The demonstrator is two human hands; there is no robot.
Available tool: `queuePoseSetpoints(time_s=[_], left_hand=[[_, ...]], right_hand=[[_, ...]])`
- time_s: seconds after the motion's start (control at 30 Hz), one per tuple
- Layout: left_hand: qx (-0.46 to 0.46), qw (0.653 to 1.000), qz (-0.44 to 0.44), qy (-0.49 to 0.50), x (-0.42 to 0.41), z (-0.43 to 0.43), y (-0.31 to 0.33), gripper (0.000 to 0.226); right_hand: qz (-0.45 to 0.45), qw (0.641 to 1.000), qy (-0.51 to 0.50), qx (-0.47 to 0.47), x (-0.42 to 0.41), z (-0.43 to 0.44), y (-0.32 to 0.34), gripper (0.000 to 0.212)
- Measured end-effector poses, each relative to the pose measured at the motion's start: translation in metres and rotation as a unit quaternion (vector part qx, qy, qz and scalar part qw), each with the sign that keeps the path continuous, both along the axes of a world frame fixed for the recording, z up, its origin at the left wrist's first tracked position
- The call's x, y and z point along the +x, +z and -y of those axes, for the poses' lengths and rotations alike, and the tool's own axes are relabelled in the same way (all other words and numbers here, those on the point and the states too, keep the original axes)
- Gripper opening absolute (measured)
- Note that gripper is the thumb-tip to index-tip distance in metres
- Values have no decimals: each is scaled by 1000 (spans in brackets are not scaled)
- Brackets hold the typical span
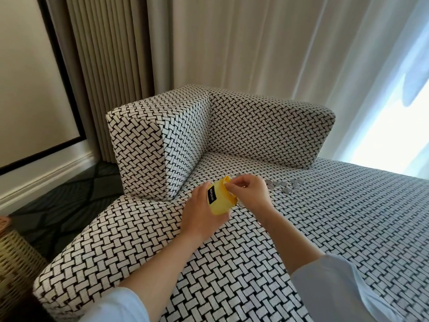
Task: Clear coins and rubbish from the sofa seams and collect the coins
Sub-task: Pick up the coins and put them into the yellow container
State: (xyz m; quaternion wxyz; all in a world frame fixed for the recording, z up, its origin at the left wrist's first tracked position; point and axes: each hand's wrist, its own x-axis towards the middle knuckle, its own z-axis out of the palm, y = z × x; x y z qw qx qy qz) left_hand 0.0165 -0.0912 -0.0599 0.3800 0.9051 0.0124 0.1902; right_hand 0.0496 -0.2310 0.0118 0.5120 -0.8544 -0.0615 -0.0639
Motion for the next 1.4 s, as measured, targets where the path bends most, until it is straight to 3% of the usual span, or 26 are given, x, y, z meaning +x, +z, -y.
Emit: queuePoseSetpoints(time_s=[0.13, 0.27, 0.4, 0.53, 0.63, 0.8, 1.2, 1.4], left_hand=[[2, 1000, -6, -3, 11, 4, -5, 92], [-5, 1000, -2, 24, 16, 1, -11, 97], [4, 999, 24, 23, 15, 3, -11, 94], [14, 999, 42, 24, 13, 4, -11, 90], [19, 998, 44, 28, 13, 4, -13, 92], [22, 999, 34, 34, 11, 5, -14, 97], [-3, 998, 39, 51, 8, 5, -11, 95], [8, 998, 33, 58, 9, 4, -13, 97]], right_hand=[[14, 996, -69, 59, 14, 12, -1, 7], [-40, 989, -60, -129, 25, 28, -19, 17], [-125, 954, -29, -270, 28, 32, -39, 55], [-106, 948, 11, -301, 31, 35, -43, 29], [-63, 951, 9, -303, 32, 38, -44, 26], [-73, 959, 2, -275, 31, 37, -43, 30], [-80, 971, -15, -224, 24, 37, -43, 11], [-2, 995, -67, 70, 16, 22, -15, 9]])
